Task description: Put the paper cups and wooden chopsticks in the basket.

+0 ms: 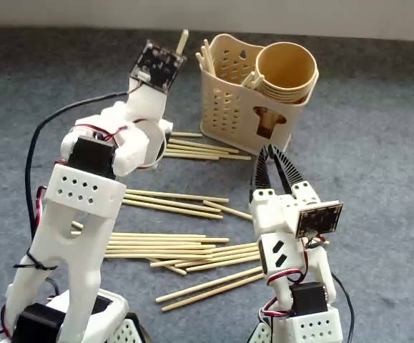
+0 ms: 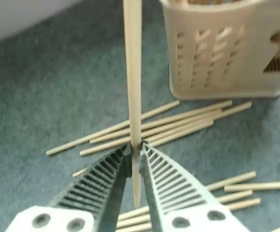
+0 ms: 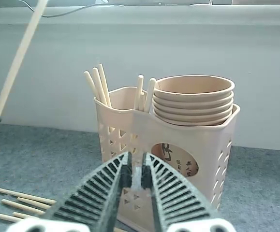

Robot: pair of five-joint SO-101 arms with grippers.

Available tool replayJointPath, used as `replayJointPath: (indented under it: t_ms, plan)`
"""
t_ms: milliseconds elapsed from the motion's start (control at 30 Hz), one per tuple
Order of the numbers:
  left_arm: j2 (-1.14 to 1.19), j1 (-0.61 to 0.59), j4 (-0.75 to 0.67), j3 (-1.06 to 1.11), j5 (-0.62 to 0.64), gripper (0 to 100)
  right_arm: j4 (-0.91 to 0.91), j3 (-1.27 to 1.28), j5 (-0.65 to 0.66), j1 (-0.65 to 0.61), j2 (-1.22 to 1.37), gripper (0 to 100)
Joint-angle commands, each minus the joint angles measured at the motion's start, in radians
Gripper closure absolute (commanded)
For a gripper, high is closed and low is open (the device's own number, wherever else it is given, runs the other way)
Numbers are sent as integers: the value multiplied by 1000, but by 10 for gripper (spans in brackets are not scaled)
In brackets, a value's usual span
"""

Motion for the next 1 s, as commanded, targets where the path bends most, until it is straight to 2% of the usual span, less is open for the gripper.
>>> replayJointPath:
  t_ms: [0, 167, 300, 533, 633, 967]
  plan:
    - [-38, 62, -98, -142, 127, 995, -4, 88, 9, 10, -12, 950]
    - [-36, 87, -236, -206, 249, 995, -4, 88, 9, 10, -12, 950]
    - [-35, 87, -427, -199, 322, 995, -4, 88, 9, 10, -12, 950]
    - [36, 120, -744, -111, 371, 995, -4, 88, 9, 10, -12, 950]
    - [87, 143, -801, -99, 373, 995, -4, 88, 9, 10, -12, 950]
    - [220, 203, -859, -99, 365, 995, -4, 88, 11, 10, -12, 950]
